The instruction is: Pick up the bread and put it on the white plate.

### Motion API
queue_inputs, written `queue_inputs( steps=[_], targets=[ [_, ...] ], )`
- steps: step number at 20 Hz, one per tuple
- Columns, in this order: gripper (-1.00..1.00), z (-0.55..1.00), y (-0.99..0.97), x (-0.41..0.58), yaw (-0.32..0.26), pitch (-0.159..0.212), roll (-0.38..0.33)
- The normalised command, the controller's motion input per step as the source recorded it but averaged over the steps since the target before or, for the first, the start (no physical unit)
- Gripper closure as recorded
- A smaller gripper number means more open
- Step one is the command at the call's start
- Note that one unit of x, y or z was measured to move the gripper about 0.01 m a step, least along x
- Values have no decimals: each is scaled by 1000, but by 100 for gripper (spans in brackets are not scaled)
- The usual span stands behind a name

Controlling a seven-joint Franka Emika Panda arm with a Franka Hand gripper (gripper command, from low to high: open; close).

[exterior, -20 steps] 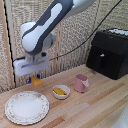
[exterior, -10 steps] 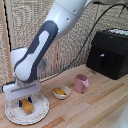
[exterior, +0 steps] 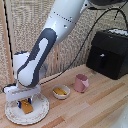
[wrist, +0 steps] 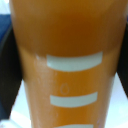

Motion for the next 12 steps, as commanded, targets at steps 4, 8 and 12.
queue_inputs(
  steps=[4, 8, 12],
  targets=[
    [-100, 0, 0, 36, 117, 0, -39],
    [-100, 321, -128, 56, 82, 53, 33],
    [-100, 850, -178, 57, 56, 54, 80]
  ],
)
